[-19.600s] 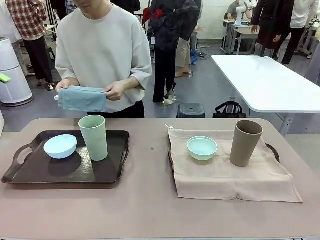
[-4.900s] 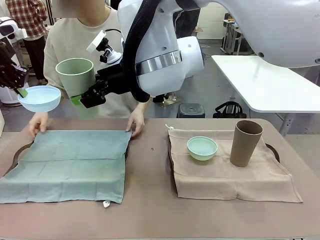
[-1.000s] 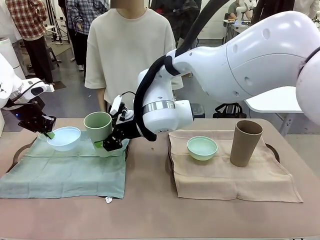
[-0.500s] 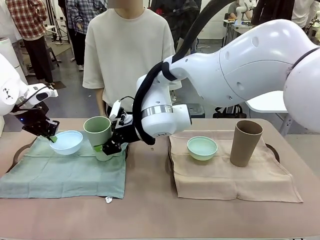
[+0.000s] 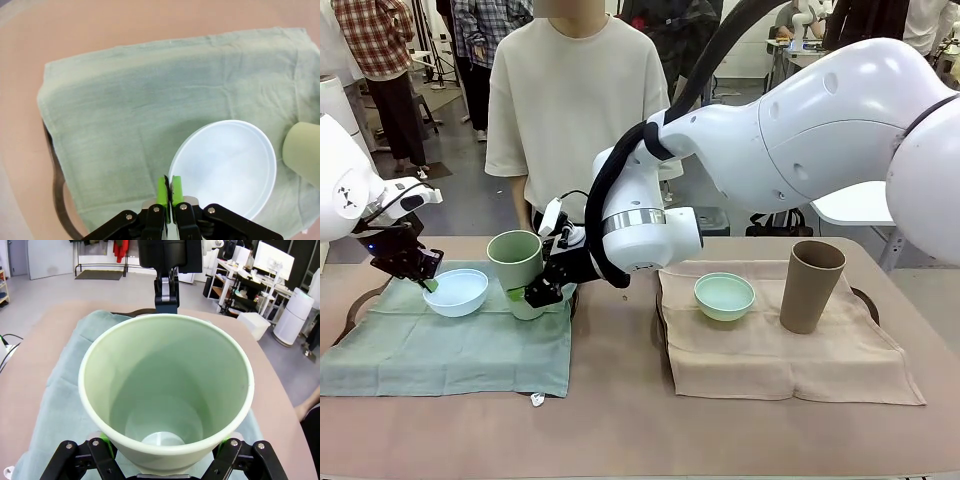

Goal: Set up a tray with a mat and arrange the tableware.
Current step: Place the Picnic Bowl and Reusable plastic cup back onto the Handle tray in front of the human's position.

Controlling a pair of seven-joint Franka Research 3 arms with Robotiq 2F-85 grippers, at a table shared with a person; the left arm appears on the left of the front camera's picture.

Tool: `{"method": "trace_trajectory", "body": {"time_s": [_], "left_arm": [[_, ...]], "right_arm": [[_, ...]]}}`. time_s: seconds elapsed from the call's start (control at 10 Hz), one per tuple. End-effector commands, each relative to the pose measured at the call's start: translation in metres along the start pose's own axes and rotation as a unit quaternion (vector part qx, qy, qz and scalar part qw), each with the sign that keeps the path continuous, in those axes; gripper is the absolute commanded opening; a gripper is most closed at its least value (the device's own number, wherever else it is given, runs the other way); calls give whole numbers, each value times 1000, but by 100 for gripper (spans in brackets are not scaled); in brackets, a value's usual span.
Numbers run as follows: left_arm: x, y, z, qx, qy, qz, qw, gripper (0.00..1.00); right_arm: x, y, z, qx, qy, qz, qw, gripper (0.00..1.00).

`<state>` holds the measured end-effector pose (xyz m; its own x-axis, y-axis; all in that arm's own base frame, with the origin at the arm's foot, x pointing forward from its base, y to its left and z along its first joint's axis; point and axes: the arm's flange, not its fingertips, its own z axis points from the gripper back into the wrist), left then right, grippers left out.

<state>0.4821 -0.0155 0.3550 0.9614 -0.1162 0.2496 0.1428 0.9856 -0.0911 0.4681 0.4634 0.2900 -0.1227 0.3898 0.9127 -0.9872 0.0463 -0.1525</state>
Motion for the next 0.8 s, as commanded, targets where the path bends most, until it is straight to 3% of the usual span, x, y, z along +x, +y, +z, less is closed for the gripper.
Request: {"method": "trace_trajectory", "body": {"time_s": [0.0, 0.1, 0.2, 0.3, 0.4, 0.5, 0.6, 0.7], "left_arm": [[4, 3, 1, 13, -5, -10, 1000, 63], [4, 3, 5, 10, -5, -10, 1000, 63], [4, 4, 9, 11, -9, -8, 1000, 100], [4, 5, 17, 10, -11, -6, 1000, 67], [2, 6, 22, 9, -14, -7, 1000, 100], [1, 7, 29, 14, -14, -12, 1000, 46], [-2, 7, 40, 9, -21, -16, 1000, 100], [-6, 7, 53, -5, -31, -23, 999, 66]], "right_arm": [[-3, 3, -5, -7, -12, -7, 1000, 93], [-2, 2, -3, -13, -10, -18, 1000, 100], [0, 2, -2, -11, -6, -24, 1000, 100], [3, 2, 1, -12, -1, -32, 999, 100], [5, 3, 4, -11, 7, -38, 999, 100], [8, 3, 7, -10, 18, -57, 998, 100], [12, 3, 14, -11, 32, -71, 997, 100], [14, 3, 24, -10, 42, -96, 994, 100]]}}
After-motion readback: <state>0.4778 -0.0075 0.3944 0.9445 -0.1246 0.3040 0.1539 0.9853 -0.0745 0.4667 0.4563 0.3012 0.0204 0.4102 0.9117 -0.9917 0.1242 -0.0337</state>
